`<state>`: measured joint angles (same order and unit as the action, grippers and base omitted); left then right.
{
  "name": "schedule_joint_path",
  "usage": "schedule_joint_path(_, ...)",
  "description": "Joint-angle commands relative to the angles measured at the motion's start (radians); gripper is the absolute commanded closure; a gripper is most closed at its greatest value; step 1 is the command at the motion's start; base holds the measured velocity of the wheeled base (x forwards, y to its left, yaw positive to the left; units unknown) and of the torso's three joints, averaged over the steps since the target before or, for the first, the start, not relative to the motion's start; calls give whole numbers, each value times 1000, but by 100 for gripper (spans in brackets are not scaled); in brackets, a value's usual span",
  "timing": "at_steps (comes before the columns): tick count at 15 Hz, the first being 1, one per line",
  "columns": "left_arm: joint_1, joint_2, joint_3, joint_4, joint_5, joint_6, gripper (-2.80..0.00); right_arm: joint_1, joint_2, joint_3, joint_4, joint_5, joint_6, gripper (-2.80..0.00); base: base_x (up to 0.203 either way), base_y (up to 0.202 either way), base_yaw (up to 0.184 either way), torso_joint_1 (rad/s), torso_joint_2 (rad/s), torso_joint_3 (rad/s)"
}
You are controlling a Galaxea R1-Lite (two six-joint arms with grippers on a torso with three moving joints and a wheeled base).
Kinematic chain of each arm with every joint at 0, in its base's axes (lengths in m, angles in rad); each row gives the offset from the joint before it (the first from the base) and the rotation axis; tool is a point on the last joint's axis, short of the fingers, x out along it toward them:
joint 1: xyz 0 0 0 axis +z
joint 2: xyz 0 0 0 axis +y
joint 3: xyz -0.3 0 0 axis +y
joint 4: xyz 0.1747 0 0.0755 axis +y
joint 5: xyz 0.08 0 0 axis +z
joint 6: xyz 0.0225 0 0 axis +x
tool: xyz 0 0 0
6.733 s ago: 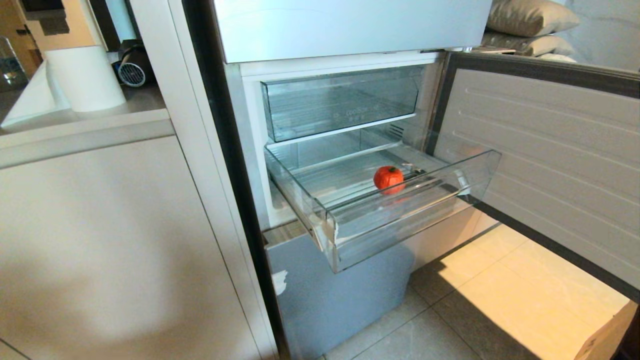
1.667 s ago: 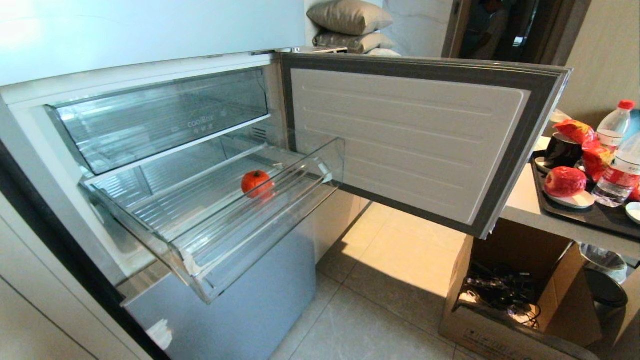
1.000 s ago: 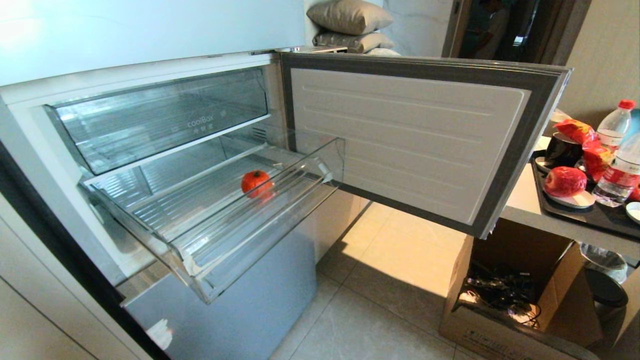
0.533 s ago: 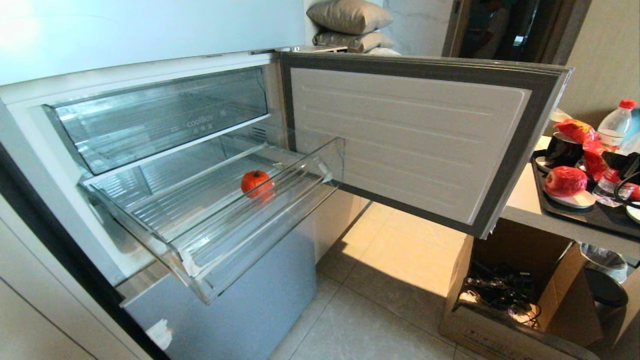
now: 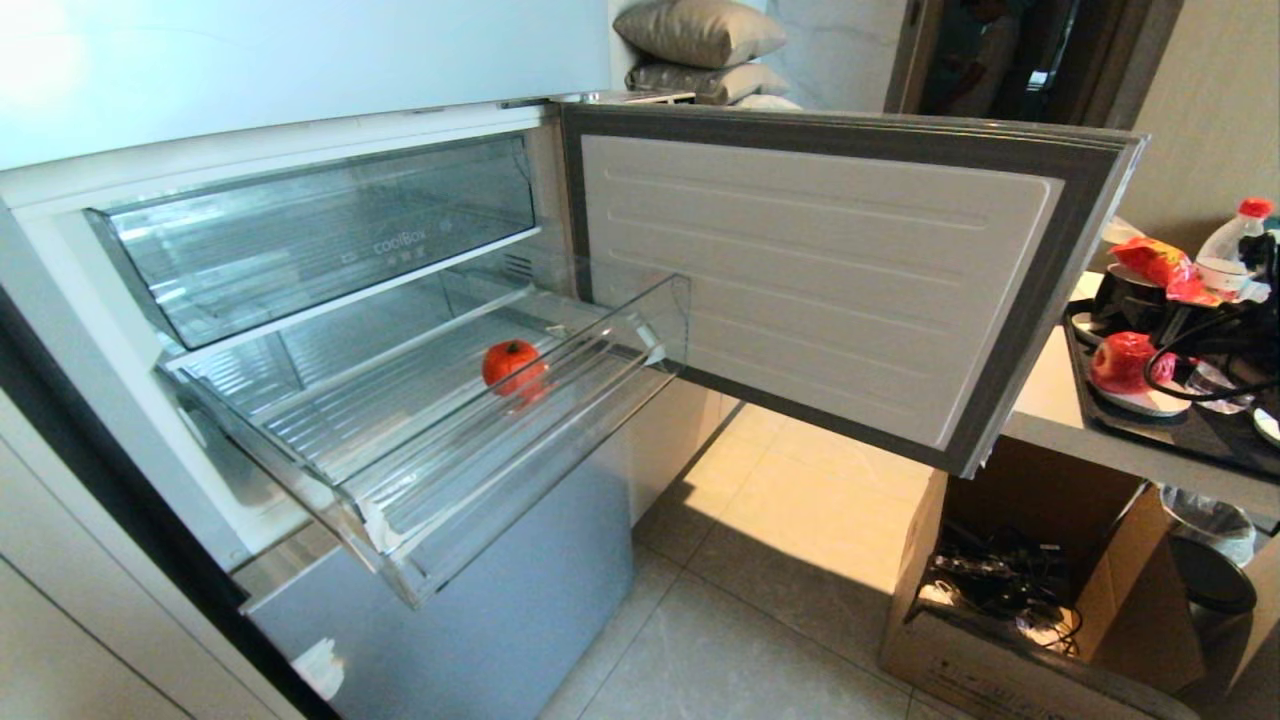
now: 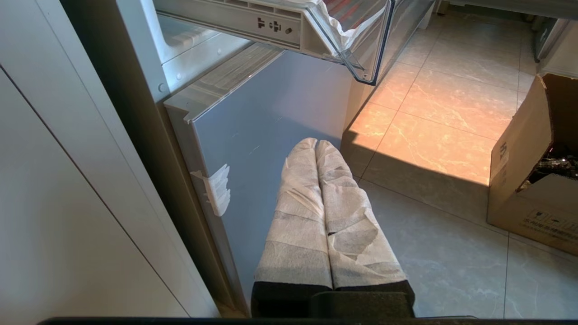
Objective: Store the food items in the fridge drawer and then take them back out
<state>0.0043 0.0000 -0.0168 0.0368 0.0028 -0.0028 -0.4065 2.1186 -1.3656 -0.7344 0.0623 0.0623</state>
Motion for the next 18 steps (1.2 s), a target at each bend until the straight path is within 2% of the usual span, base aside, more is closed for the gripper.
schedule_joint_path(1, 0, 0, 0, 0, 0, 0, 0, 5, 63, -31, 6, -8, 1, -280, 0, 0, 0, 0, 0, 0)
schedule_joint_path(8, 0, 0, 0, 0, 0, 0, 0, 8, 139, -90, 6, -1, 3, -280, 0, 0, 0, 0, 0, 0)
schedule_joint_path(18, 0, 0, 0, 0, 0, 0, 0, 21, 175, -75, 3, -2, 14, -280, 0, 0, 0, 0, 0, 0)
